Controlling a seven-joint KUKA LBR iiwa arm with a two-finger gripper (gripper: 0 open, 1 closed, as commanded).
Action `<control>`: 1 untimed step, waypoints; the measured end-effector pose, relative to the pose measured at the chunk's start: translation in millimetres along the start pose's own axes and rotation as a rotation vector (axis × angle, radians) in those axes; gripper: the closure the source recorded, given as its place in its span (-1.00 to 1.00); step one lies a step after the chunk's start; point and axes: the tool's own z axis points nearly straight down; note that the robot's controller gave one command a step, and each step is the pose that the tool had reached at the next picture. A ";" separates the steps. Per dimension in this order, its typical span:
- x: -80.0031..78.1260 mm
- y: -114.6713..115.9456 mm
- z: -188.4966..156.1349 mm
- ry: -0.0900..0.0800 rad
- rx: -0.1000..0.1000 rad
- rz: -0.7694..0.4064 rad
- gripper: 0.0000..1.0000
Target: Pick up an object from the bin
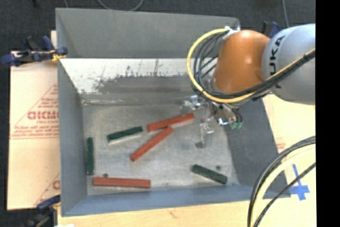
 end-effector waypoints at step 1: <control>-64.8 29.7 65.9 0.004 -0.005 -0.013 -1.00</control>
Offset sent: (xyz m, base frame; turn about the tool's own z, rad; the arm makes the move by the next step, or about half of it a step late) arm 0.0557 0.0408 -0.0629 -0.0092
